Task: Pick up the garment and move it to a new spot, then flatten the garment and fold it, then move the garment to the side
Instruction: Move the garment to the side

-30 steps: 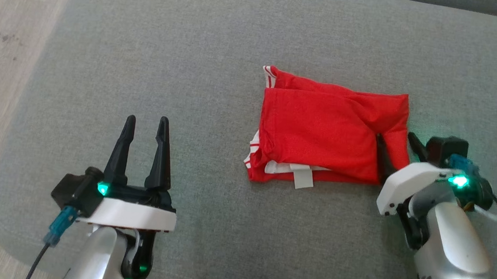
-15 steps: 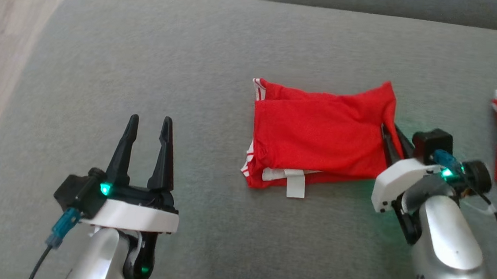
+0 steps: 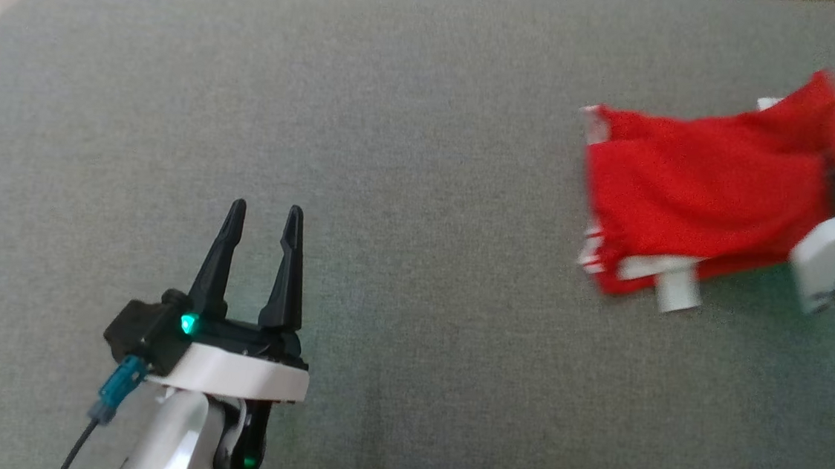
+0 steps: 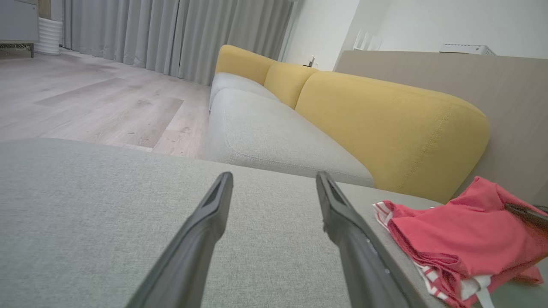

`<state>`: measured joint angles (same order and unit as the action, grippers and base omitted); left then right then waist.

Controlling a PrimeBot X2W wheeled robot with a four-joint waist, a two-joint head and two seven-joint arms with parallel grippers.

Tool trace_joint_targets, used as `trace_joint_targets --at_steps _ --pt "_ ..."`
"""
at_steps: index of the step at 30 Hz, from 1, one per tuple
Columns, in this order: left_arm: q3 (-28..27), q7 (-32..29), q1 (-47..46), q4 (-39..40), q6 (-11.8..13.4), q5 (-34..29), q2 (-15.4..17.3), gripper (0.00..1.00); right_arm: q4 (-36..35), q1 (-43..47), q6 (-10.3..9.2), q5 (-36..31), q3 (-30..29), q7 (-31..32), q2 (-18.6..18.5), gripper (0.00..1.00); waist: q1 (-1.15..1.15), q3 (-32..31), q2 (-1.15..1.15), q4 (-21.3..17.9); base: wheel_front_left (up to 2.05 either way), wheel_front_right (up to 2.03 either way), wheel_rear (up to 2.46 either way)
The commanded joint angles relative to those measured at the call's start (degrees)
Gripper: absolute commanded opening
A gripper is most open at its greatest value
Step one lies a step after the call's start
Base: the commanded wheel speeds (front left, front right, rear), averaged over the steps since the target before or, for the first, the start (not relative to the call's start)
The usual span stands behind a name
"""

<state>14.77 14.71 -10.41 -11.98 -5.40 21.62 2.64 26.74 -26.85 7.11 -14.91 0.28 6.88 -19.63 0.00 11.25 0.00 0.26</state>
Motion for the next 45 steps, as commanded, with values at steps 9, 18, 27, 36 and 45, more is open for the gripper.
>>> trace_joint_targets --at_steps 9,18,27,36,45 --pt "-1.9 0.3 -4.7 1.7 -1.1 -0.6 0.2 1.00 0.9 -6.7 0.37 1.1 -5.2 1.3 -9.7 0.00 0.00 5.6 0.00 -0.1 0.00 0.00 0.00" --pt "-3.0 0.3 -5.9 1.4 -1.7 -0.7 0.2 1.00 2.1 -8.0 0.37 -2.0 -12.9 0.4 -11.0 0.00 0.00 7.7 0.00 0.7 0.00 0.00 0.00" --pt "-3.4 0.3 -6.2 0.9 -1.9 -0.6 0.2 1.00 1.0 -8.0 0.37 -3.0 -15.9 0.9 -7.5 1.00 0.00 7.4 0.00 0.4 0.00 0.00 0.00" --pt "-4.0 0.3 -5.1 0.4 -2.0 -0.3 0.2 1.00 -4.7 -7.5 0.37 -2.4 -14.3 0.0 -1.2 1.00 0.00 3.6 0.00 0.1 0.00 0.00 0.00" --pt "-4.5 0.3 -2.2 1.8 -0.8 -0.1 0.2 1.00 -13.8 -2.5 0.37 4.5 -5.8 -5.3 11.9 1.00 0.00 -4.1 0.00 0.5 0.00 0.00 0.00"
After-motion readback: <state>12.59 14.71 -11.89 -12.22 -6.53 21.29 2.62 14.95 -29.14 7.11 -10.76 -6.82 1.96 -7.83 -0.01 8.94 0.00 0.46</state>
